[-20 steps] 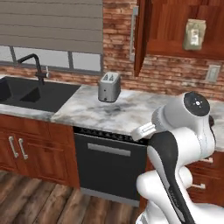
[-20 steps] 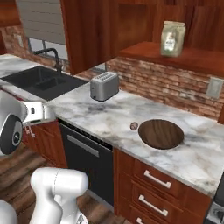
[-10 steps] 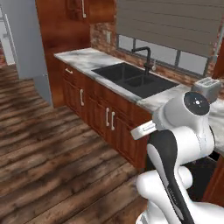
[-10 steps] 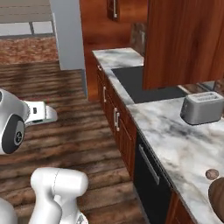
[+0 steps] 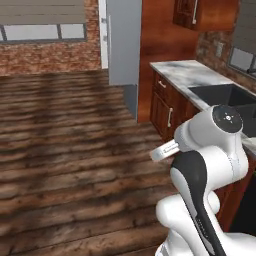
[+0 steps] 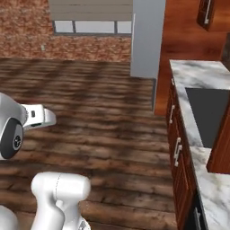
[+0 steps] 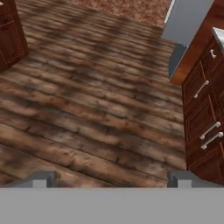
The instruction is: Pick the egg and butter from the fridge and place them by the bowl for mixing.
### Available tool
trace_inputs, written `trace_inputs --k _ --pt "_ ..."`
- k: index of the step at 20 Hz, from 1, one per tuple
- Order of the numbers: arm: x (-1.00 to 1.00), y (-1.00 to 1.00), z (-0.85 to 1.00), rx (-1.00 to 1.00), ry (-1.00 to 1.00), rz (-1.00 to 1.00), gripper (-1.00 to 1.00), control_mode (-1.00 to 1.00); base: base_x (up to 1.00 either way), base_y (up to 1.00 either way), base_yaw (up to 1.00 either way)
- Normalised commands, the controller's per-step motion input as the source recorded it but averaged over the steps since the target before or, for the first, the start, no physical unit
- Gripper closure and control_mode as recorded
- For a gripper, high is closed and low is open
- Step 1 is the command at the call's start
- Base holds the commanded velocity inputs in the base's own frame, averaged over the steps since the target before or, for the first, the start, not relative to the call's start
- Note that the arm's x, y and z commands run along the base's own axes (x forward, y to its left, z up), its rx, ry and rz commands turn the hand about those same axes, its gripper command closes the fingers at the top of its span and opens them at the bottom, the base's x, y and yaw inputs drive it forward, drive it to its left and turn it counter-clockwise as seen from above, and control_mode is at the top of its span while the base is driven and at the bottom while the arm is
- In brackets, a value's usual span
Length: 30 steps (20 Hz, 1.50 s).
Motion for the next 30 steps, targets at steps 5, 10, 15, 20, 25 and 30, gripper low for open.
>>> trace_inputs --k 5,10,15,20,25,30 --pt "0.00 0.00 0.00 0.00 0.00 0.00 -1.00 1.00 1.00 -0.03 0.13" --pt "0.00 0.00 0.00 0.00 0.00 0.00 -1.00 1.00 1.00 -0.11 0.03" --pt "0.00 0.00 0.00 0.00 0.00 0.00 -1.00 1.00 1.00 -0.01 0.00" --pt "0.00 0.00 0.00 0.00 0.00 0.00 -1.00 1.00 1.00 0.00 0.00" --pt "0.00 0.00 0.00 0.00 0.00 0.00 -1.00 1.00 1.00 0.05 -0.02" --pt "0.00 0.00 0.00 0.00 0.00 0.00 -1.00 1.00 1.00 0.49 -0.14"
